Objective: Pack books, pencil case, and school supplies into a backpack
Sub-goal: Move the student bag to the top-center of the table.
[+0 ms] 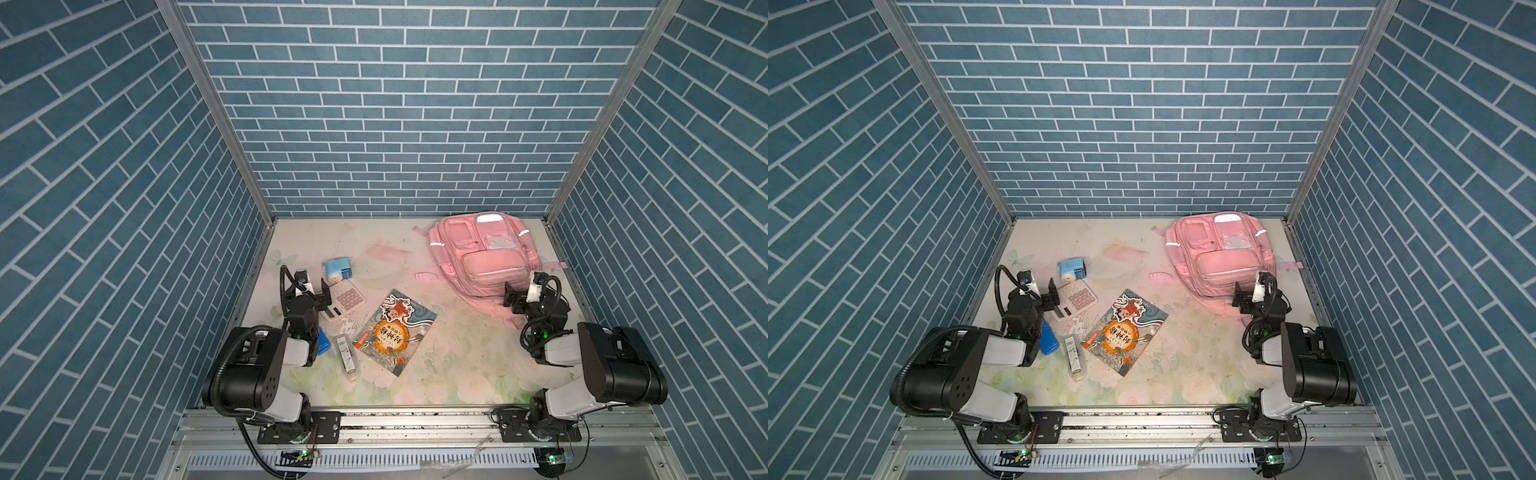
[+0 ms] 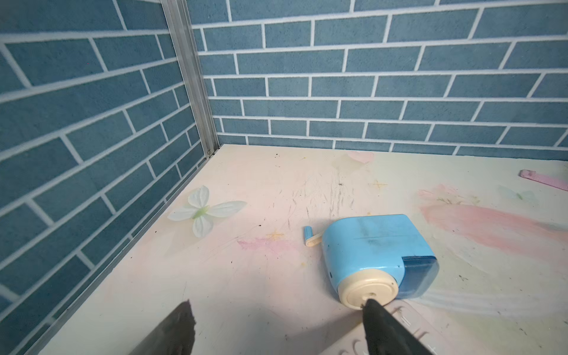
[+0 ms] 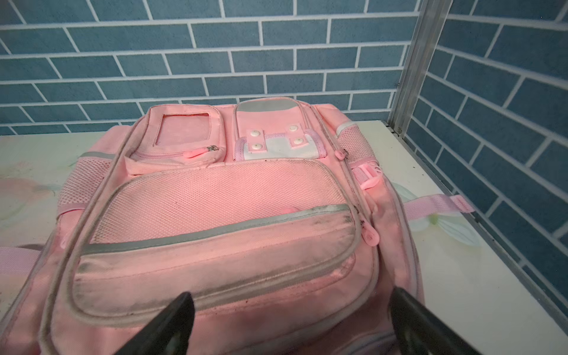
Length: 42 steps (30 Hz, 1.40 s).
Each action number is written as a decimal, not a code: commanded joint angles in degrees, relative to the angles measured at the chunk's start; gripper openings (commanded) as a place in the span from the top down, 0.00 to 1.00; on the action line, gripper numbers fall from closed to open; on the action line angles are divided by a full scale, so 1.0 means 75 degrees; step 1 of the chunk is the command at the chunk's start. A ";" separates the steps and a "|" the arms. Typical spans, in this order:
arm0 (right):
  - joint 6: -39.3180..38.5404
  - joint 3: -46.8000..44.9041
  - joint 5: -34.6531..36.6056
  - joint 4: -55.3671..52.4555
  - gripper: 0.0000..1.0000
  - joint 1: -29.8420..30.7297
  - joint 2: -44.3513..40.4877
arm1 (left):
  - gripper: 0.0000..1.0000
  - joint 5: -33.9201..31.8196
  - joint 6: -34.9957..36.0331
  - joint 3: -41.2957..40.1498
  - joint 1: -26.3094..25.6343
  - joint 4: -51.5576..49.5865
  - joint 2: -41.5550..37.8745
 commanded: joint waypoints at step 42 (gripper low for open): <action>0.0873 0.2414 0.0245 -0.5915 0.11 -0.0067 -0.2682 | 0.13 -0.0179 -0.0658 0.1180 -0.0299 -0.3853 -0.3464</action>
